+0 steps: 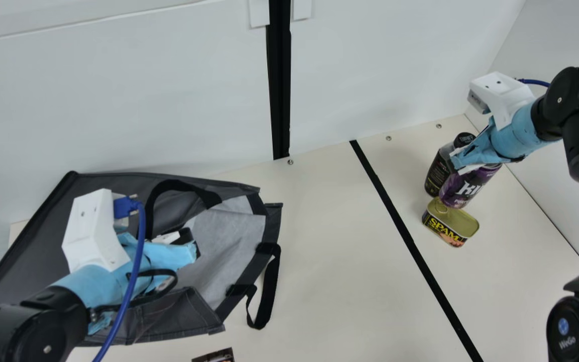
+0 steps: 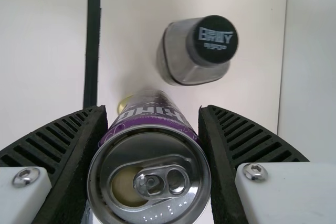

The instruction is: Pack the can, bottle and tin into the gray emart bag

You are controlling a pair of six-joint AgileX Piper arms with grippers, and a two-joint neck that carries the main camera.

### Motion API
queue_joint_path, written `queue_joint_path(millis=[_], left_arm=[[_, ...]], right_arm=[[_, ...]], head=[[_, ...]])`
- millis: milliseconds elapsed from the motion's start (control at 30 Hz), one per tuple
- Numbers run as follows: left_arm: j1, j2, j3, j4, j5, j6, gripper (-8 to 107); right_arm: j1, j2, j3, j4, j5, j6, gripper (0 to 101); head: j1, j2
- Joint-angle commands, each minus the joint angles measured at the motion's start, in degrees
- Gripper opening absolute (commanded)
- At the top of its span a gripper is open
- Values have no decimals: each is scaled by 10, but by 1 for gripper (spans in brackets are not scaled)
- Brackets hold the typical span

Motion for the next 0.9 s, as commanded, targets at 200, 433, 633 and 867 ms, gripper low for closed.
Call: queue_joint_path(millis=[200, 433, 633, 867], left_arm=[[0, 0, 0, 0, 0, 0, 10], [0, 0, 0, 0, 0, 0, 10], [0, 0, 0, 0, 0, 0, 10], [0, 0, 0, 0, 0, 0, 10]], right_arm=[[35, -38, 33, 4, -1, 12, 0], [71, -66, 56, 8, -1, 23, 0], [109, -87, 72, 7, -1, 35, 0], [156, -104, 84, 1, -1, 52, 0]], head=[[-13, -1], [-13, -1], [-13, -1], [-13, -1]])
